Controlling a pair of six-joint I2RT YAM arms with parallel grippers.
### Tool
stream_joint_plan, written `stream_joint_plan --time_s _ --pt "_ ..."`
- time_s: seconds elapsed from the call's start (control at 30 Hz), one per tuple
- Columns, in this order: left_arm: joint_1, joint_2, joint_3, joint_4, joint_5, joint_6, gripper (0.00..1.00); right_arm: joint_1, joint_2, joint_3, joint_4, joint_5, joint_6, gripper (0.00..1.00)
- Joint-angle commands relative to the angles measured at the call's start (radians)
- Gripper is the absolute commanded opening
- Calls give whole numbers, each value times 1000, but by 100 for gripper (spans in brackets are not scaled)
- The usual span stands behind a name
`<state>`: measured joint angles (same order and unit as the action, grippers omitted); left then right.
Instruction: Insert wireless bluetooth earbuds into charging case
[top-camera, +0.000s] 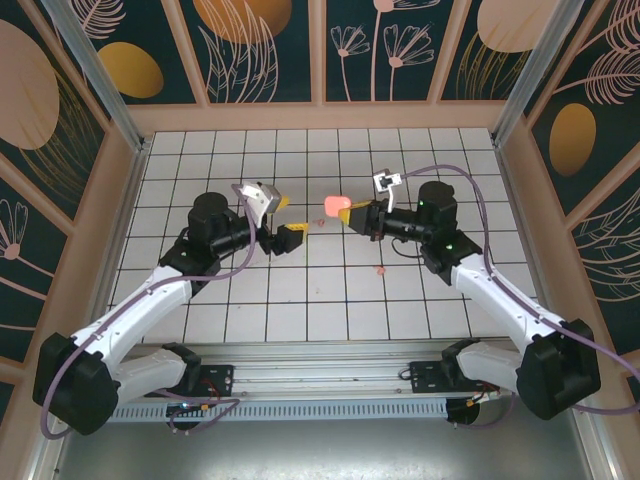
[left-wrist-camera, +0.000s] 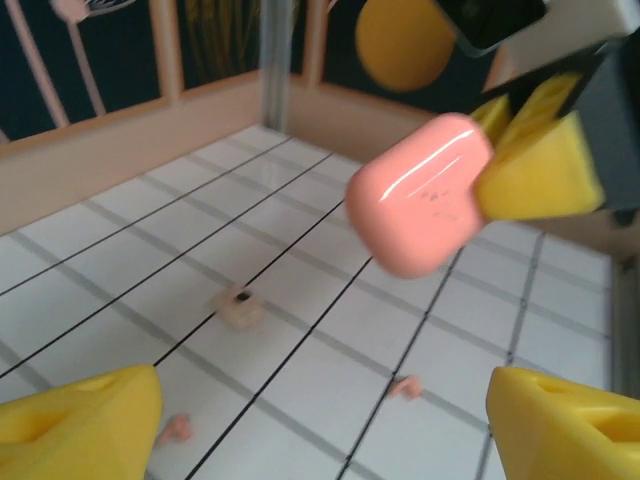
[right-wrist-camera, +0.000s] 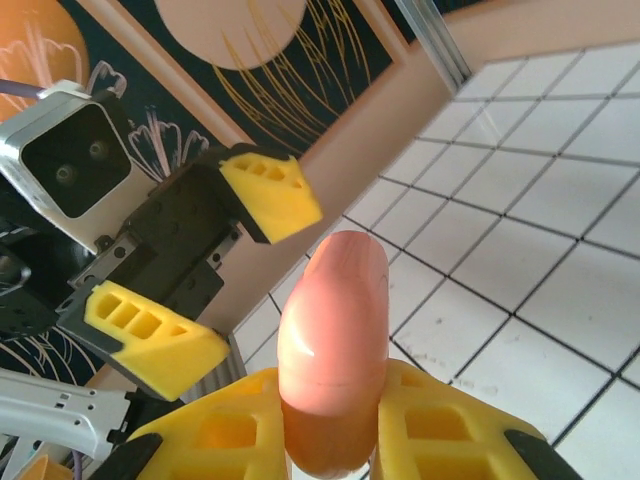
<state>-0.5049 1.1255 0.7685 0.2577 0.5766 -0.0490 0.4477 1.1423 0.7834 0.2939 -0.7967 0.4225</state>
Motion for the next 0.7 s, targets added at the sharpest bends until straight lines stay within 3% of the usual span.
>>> stream_joint_plan --time_s 0.0,0.33,0.67 --pt "5 35 -5 218 172 -155 81 -24 -35 -4 137 -90 -47 18" --pt "5 110 73 359 380 -258 72 -43 -33 40 189 -257 -87 17" --pt "6 120 127 341 423 -269 66 -11 -6 66 238 -288 -63 17"
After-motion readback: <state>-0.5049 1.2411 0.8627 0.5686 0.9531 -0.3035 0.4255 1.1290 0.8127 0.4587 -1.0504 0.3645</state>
